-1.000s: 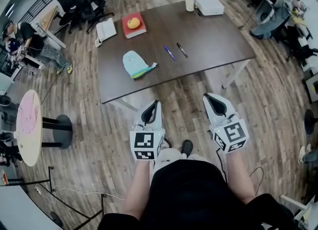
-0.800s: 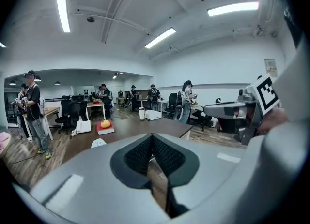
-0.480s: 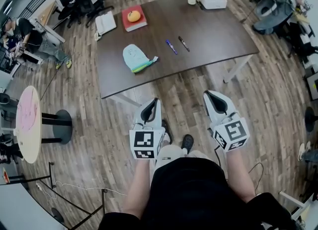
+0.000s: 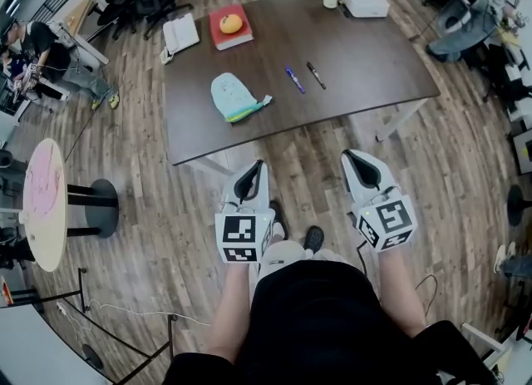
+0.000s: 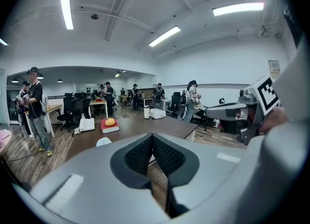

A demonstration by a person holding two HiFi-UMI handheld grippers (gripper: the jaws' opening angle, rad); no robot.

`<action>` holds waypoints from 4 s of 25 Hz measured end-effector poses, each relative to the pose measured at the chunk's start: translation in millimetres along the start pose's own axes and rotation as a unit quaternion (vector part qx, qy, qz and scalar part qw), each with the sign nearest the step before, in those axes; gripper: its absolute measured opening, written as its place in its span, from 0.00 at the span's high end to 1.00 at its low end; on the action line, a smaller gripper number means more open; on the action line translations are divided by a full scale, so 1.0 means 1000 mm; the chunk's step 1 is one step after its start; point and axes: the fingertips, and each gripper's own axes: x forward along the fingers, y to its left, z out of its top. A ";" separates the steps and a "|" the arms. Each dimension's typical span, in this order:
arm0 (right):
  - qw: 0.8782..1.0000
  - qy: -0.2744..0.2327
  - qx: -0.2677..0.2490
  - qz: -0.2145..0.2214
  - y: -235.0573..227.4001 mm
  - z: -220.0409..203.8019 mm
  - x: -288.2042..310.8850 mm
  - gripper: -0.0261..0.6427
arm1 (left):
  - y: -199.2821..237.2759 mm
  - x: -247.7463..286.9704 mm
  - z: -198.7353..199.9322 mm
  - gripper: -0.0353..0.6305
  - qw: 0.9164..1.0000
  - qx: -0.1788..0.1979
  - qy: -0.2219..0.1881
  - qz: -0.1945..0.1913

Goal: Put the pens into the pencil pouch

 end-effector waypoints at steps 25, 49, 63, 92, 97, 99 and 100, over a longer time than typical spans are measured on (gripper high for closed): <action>0.999 0.029 -0.018 0.013 0.008 0.033 0.137 0.80 | 0.111 0.076 0.007 0.81 1.000 0.017 0.022 -0.013; 0.999 0.041 -0.004 -0.030 0.021 0.039 0.229 0.78 | 0.194 0.137 -0.017 0.78 0.996 0.024 0.055 -0.067; 0.997 0.062 0.001 -0.035 0.021 0.026 0.238 0.78 | 0.206 0.147 -0.067 0.76 0.992 0.002 0.106 -0.071; 0.993 0.119 0.008 0.006 -0.006 -0.010 0.288 0.78 | 0.244 0.215 -0.190 0.76 0.973 0.004 0.229 -0.027; 0.992 0.129 0.006 0.005 -0.012 -0.013 0.289 0.78 | 0.244 0.224 -0.205 0.76 0.969 -0.001 0.244 -0.025; 0.991 0.132 0.006 0.006 -0.013 -0.015 0.290 0.78 | 0.246 0.225 -0.214 0.76 0.967 -0.007 0.252 -0.022; 0.991 0.134 0.007 0.006 -0.014 -0.016 0.290 0.78 | 0.247 0.226 -0.217 0.76 0.967 -0.010 0.255 -0.021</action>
